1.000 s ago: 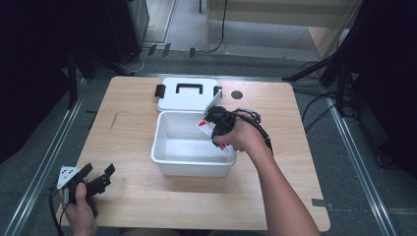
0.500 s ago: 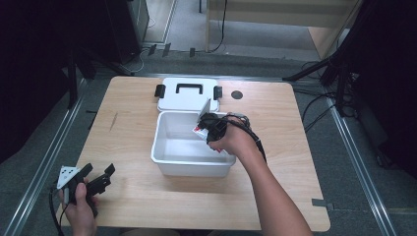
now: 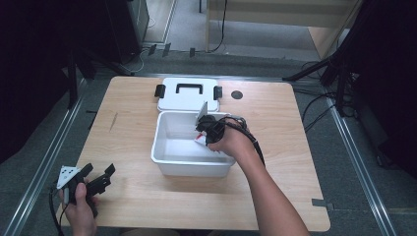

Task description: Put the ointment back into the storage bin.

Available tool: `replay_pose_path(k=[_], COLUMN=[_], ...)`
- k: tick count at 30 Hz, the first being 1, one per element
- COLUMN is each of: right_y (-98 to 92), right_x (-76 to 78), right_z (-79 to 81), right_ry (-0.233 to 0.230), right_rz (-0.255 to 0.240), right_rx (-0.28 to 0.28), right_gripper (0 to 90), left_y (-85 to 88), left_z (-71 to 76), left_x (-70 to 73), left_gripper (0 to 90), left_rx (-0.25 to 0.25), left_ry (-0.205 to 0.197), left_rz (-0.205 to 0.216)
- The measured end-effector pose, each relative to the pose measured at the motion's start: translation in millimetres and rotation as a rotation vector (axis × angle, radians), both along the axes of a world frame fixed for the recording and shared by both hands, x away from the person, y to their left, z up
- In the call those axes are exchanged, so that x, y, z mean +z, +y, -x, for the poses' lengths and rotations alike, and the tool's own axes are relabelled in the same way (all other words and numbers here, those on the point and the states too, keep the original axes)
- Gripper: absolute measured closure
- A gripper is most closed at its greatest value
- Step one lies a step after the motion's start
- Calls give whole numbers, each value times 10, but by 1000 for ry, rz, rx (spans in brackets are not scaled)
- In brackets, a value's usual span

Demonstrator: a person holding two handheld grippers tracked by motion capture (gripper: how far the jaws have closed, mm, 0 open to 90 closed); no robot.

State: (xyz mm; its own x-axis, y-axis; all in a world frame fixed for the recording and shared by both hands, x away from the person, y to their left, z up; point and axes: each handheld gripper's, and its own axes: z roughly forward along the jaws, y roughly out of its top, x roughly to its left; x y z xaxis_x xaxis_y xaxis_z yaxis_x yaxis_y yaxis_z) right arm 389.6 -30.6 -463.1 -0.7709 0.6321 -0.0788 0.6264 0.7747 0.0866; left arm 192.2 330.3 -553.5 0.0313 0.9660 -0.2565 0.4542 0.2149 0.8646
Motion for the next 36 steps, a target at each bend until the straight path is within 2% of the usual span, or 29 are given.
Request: replay_pose_path(k=[6,12,13,14,17,21,24,25,26,27,31,36], right_y=[-18,-35,-40,-46,-49,-71,-77,-77,-84,-110,-201,-355], right_x=[10,23,35,49,88,239,376,376,413,479,595,731], right_z=[-1,-4,-1,8,39,97,187,187,213,247,279,318], right_ry=[2,6,6,-1,-12,2,-37,-37,-36,-34,-49,-73], right_rz=[-15,-50,-60,-79,-100,-160,-122,-122,-114,-104,-119,-155], right_rx=[-6,-6,1,28,69,83,94,94,87,77,33,19], right_gripper=[759,725,681,598,471,304,136,136,99,0,0,0], left_y=[-1,-1,0,1,1,-1,-3,-3,-3,-3,-4,-6], left_z=[0,0,0,-1,-2,-2,-1,-1,-1,0,1,-1], left_x=[0,0,0,-1,-1,0,0,0,0,1,1,1], left_gripper=[143,143,143,143,143,143,143,143,143,143,143,143], left_rx=[-2,-2,-2,-2,-3,-2,-2,-2,-2,-2,-2,0], left_ry=[0,0,0,0,1,1,1,1,0,0,1,1], left_rz=[-1,0,1,1,0,-1,-3,-3,-3,-3,-4,-5])
